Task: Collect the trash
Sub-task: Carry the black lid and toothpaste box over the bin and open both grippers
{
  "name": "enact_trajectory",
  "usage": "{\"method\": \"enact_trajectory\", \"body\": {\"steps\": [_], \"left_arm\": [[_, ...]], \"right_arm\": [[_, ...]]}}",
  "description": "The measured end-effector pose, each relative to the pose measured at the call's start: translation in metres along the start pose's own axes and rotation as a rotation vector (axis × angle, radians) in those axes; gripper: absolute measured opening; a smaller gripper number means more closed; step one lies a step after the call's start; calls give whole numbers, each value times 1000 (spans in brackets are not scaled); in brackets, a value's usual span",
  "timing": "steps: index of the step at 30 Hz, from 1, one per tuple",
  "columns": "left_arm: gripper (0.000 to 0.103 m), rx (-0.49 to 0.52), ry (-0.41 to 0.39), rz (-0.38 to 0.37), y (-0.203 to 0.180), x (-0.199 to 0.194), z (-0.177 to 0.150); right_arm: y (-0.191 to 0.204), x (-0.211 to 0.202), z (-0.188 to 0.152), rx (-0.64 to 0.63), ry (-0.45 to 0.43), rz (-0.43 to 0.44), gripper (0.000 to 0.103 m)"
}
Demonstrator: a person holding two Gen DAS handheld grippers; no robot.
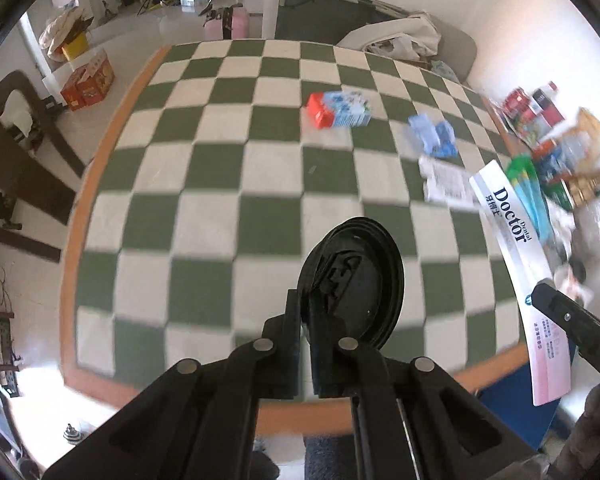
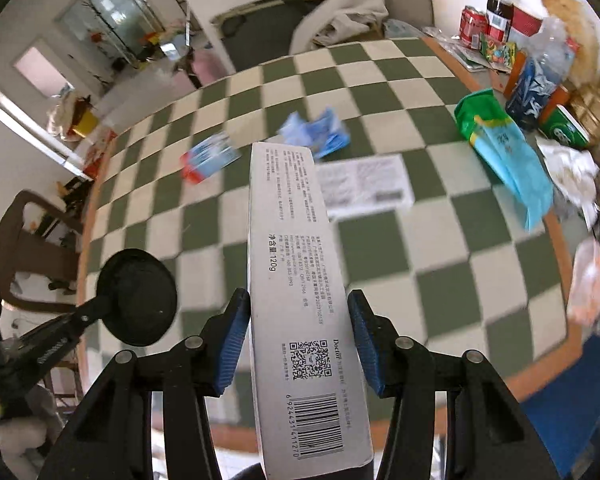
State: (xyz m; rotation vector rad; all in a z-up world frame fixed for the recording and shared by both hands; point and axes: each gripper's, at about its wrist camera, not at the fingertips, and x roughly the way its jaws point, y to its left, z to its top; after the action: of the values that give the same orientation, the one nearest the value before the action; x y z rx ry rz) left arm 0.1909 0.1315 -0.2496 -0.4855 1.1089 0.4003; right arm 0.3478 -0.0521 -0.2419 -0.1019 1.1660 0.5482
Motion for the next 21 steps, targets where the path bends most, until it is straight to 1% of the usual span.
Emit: {"method": "enact_trajectory", "body": {"steps": [2, 3, 6, 10, 13, 15, 17, 19, 21], "left_arm": [[1, -3, 8, -1, 18, -11, -28], [1, -8, 14, -7, 26, -16, -42], [1, -2, 48, -3, 47, -27, -86], [1, 8, 113, -2, 69, -35, -141], [1, 16, 152, 2, 78, -33, -175], [1, 3, 185, 5, 86, -23, -197], [1, -21, 226, 8, 94, -7, -217], [1, -41, 267, 13, 99, 13, -232], [1, -56, 314, 10, 104, 44, -247]], "right_arm": [[18, -16, -39, 4, -15, 2, 52], [28, -24, -64, 11, -15, 2, 52], [47, -36, -119, 26, 2, 14, 52], [69, -47, -196, 46, 51, 29, 52], [79, -51, -244, 43, 98, 38, 52], [83, -47, -276, 35, 142, 49, 52], [83, -39, -297, 24, 178, 52, 52], [81, -22, -322, 23, 230, 52, 52], [76, 3, -344, 26, 288, 43, 52]]}}
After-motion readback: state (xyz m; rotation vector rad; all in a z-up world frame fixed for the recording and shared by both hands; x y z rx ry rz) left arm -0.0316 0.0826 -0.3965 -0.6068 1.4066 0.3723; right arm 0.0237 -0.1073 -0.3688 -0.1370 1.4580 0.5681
